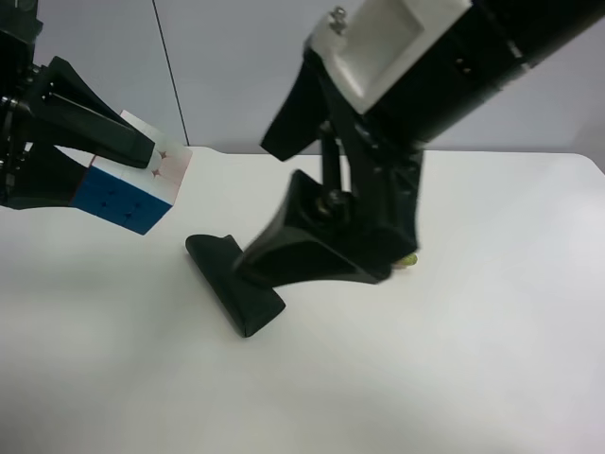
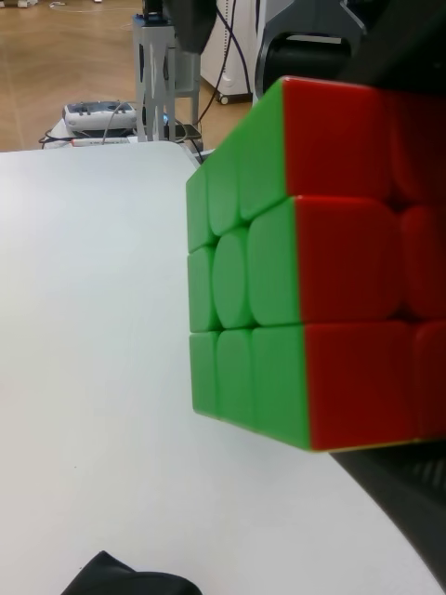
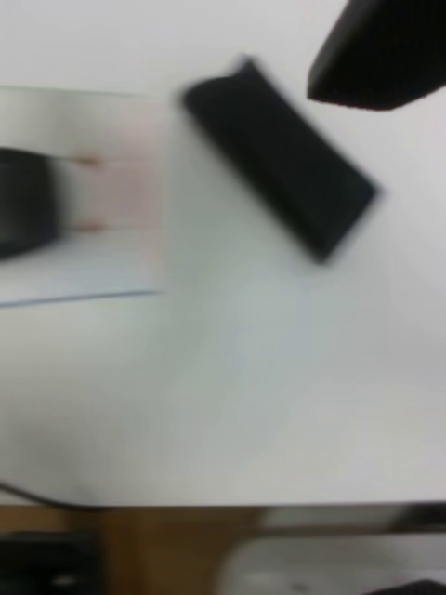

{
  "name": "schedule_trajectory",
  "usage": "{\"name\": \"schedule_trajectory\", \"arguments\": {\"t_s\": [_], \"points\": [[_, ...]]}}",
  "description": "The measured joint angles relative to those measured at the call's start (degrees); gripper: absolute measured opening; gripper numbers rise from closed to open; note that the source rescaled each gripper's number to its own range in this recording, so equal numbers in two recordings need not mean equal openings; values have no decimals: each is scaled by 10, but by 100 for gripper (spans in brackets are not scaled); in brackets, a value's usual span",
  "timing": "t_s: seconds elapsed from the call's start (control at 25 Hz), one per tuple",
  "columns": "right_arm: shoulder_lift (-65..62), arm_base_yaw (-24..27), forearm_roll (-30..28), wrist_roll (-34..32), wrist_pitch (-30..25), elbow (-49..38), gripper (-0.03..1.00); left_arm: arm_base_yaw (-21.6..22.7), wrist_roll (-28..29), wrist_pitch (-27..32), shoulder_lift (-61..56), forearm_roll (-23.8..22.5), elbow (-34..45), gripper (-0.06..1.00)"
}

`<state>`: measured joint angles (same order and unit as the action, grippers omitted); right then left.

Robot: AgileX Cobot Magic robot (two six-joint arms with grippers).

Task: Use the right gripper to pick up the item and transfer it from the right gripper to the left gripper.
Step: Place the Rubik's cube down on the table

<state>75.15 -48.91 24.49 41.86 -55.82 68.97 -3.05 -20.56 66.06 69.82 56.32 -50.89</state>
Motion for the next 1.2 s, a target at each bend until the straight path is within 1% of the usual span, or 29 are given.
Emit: {"name": "schedule_trajectory", "arguments": {"t_s": [0.12, 0.24, 0.28, 0.44, 0.52, 0.68, 0.76, 0.84, 0.96, 1.08, 1.2], "points": [[-29, 0, -45, -63, -64, 0, 100, 0, 0, 0, 0, 0, 0, 0], [-59, 0, -62, -128, -118, 0, 100, 0, -2, 2, 0, 0, 0, 0], [-67, 0, -68, -149, -129, 0, 100, 0, -3, 4, 0, 0, 0, 0], [-103, 0, -73, -247, -137, -2, 100, 0, -5, 13, 0, -1, 0, 0], [-132, 0, -75, -291, -137, -16, 100, 0, -6, 13, 0, -1, 0, 0], [-212, 0, -95, -356, -139, -89, 100, 0, -7, 18, 0, -1, 0, 0], [-258, 0, -115, -385, -141, -132, 100, 0, -8, 23, 0, -1, 0, 0], [-308, 0, -137, -406, -142, -176, 100, 0, -9, 23, 0, -1, 0, 0], [-396, 0, -173, -419, -142, -226, 100, 0, -15, 23, 0, -1, 0, 0], [-481, 0, -205, -419, -143, -263, 100, 0, -17, 23, 0, -1, 0, 0], [-557, 0, -225, -419, -143, -294, 100, 0, -27, 23, 0, -1, 0, 0]]}}
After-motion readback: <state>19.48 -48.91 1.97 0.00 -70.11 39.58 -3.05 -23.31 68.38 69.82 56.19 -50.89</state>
